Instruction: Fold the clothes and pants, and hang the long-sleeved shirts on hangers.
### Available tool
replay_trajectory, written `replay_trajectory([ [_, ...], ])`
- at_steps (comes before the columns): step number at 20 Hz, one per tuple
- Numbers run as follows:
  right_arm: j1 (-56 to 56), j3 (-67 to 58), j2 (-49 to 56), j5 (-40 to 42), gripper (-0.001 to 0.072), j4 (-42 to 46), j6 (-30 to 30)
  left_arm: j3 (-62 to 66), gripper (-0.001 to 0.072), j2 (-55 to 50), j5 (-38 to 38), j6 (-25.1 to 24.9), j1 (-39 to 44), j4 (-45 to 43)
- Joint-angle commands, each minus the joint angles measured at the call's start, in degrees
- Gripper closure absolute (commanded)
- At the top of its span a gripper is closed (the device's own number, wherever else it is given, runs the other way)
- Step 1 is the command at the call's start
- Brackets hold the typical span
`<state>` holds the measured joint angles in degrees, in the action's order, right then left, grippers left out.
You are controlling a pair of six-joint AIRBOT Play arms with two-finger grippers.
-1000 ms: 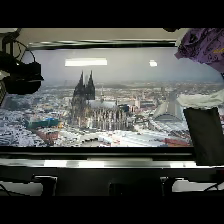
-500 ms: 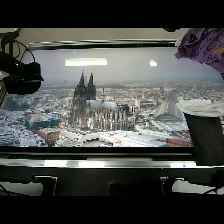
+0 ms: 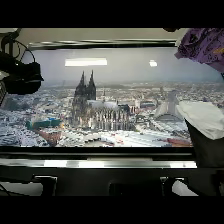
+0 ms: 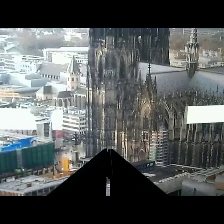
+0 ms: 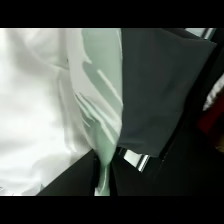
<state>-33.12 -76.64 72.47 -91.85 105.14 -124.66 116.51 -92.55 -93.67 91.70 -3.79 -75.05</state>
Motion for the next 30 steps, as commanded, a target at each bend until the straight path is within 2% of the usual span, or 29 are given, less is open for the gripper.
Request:
replay_trajectory([
  [1, -0.02, 7.30, -1.86, 3.37, 0.0680, 4.90, -2.12, 0.04, 0.0688, 0.02, 0.04, 0.00, -0.04, 0.00],
  [14, -0.02, 17.18, -1.86, 4.96, 0.0679, 13.66, -6.56, 0.02, 0.0688, 0.02, 0.02, 0.00, -0.04, 0.00],
  [25, -0.31, 20.85, -1.86, 3.72, 0.0675, 14.08, -7.67, 0.02, 0.0688, 0.02, 0.04, -0.02, -0.04, 0.00],
  [26, -0.31, 20.83, -1.86, 3.48, 0.0642, 14.05, -7.85, 0.02, 0.0688, 0.02, 0.04, -0.02, -0.04, 0.00],
  [28, -0.31, 20.81, -1.86, 2.56, 0.0365, 14.03, -7.54, 0.02, 0.0688, 0.02, 0.04, -0.02, -0.04, 0.00],
  [29, -0.31, 20.17, -1.86, 2.99, 0.0275, 13.77, -5.01, 0.02, 0.0688, 0.02, 0.07, -0.02, -0.04, 0.00],
  [30, -0.26, 18.60, -1.86, 3.82, 0.0279, 13.16, -2.62, 0.02, 0.0688, 0.02, 0.07, -0.02, -0.04, 0.00],
])
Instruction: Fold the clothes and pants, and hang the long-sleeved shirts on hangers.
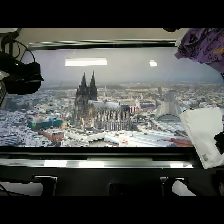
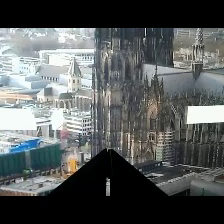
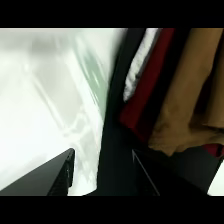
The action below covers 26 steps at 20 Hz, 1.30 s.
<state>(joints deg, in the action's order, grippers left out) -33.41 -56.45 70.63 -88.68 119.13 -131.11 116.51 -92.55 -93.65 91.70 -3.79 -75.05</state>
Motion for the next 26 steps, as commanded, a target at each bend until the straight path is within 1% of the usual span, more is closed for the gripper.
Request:
replay_trajectory([
  [1, 0.02, -4.55, -0.04, 1.75, 0.0279, -2.29, 5.44, 0.02, 0.0688, 0.02, 0.02, -0.02, -0.04, 0.00],
  [2, 0.04, -8.07, -0.02, 3.08, 0.0288, -5.09, 6.29, 0.02, 0.0688, 0.11, 0.00, 0.00, -0.04, 0.02],
  [3, 0.04, -12.20, -0.04, 5.70, 0.0308, -9.97, 8.55, 0.02, 0.0688, 0.44, 0.00, 0.00, -0.04, 0.22],
  [4, 0.15, -15.89, -0.04, 8.87, 0.0367, -16.04, 11.78, 0.02, 0.0688, 1.14, 0.15, 0.00, -0.07, 0.52],
  [5, 0.55, -19.39, -0.02, 12.61, 0.0475, -23.61, 15.32, 0.02, 0.0688, 2.16, 0.37, -0.17, -0.22, 0.48],
  [6, 1.73, -21.92, -0.04, 15.47, 0.0539, -29.09, 18.18, 0.02, 0.0688, 3.63, 0.70, -0.26, -0.70, 0.48],
  [8, 8.68, -24.90, -0.04, 19.63, 0.0677, -36.24, 23.17, -0.37, 0.0689, 7.30, 0.63, -0.42, -2.32, 0.50],
  [10, 18.47, -25.00, 0.04, 21.55, 0.0679, -39.01, 26.32, -3.04, 0.0688, 12.33, 0.57, -0.44, -3.45, 0.44],
  [13, 35.89, -24.96, 0.04, 23.80, 0.0679, -38.69, 30.03, -9.07, 0.0688, 19.93, 0.66, -0.42, -3.58, 0.46],
  [15, 45.16, -24.96, 0.02, 24.26, 0.0679, -37.38, 30.40, -12.35, 0.0688, 23.65, 0.66, -0.22, -3.30, 0.44],
  [17, 51.56, -24.96, 0.02, 24.76, 0.0678, -35.89, 30.40, -13.99, 0.0688, 25.83, 0.66, -0.24, -3.28, 0.35],
  [20, 55.67, -24.96, 0.02, 25.44, 0.0677, -34.84, 30.45, -13.99, 0.0687, 26.53, 0.61, -0.20, -3.28, 0.11],
  [26, 55.82, -24.96, 0.02, 25.24, 0.0678, -34.60, 30.40, -13.99, 0.0687, 26.36, 0.63, -0.22, -3.28, 0.22],
])
